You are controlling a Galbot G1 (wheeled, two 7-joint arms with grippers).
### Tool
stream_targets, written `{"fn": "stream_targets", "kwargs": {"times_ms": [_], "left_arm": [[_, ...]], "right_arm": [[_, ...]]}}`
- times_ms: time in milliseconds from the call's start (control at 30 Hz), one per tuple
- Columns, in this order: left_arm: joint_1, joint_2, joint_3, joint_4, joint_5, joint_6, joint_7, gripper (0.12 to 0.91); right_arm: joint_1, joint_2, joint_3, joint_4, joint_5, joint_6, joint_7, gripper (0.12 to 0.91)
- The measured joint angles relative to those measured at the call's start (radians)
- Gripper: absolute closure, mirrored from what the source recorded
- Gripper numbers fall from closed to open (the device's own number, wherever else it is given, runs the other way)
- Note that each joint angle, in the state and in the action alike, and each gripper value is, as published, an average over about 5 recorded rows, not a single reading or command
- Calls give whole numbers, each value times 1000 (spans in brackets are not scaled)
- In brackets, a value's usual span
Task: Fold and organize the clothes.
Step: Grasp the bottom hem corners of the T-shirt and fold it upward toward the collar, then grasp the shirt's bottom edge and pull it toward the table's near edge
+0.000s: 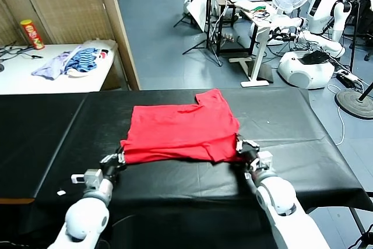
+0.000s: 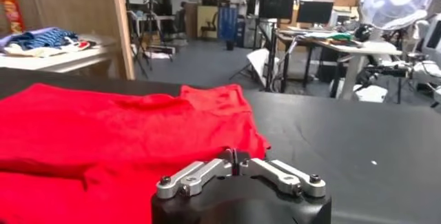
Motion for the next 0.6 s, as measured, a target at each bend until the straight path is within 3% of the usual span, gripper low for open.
{"fn": "stream_targets", "kwargs": {"times_ms": [167,300,467,600], "left_arm": [[39,5,-11,-36,0,-1,8,280],[75,5,-16,-60,-26,2,16,236],[97,-3,-21,-63,-79,14,22,232],[97,-11,-23,-52,-111,17,25,237]], "right_arm": [[-86,-2,19,30,-12,18,-2,230],[-133,6,22,38,-13,22,-1,250],[-151,16,24,34,-15,25,1,393],[-149,19,24,19,-17,32,1,595]]}}
